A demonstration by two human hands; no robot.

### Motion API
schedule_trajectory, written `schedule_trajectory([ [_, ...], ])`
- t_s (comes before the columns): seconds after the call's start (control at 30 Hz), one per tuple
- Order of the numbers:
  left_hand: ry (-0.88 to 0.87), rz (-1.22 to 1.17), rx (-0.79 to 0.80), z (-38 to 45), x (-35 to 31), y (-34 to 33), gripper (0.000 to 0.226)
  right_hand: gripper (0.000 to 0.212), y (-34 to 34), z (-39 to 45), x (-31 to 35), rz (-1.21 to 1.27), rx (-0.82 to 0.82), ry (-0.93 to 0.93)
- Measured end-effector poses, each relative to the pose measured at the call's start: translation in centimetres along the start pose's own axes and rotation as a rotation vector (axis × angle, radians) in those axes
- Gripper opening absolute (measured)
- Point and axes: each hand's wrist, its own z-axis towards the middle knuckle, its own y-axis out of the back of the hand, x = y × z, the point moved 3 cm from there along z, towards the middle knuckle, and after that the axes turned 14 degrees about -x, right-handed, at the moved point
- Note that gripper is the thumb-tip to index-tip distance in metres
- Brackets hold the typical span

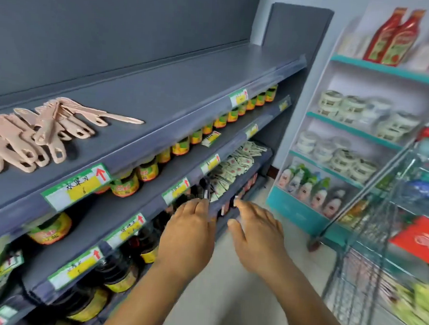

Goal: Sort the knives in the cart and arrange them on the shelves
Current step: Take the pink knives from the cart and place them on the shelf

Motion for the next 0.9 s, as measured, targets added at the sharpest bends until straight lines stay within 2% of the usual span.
schedule_trajectory([
  [0.4,-0.225,-0.089,0.418,-7.3,-11.1,-13.2,0.051,0.050,2.3,-10.1,-16.3,-0.093,0.058,-0.457],
  [0.63,-0.353,-0.146,0.505,-10.1,-19.9,-18.1,0.049,0.047,4.3,-13.3,-26.2,-0.074,0.052,-0.622],
  [0.9,-0.372,-0.159,0.602,-11.0,-31.9,-25.5,0.050,0.048,6.6,-15.1,-39.4,-0.031,0.071,-0.731],
])
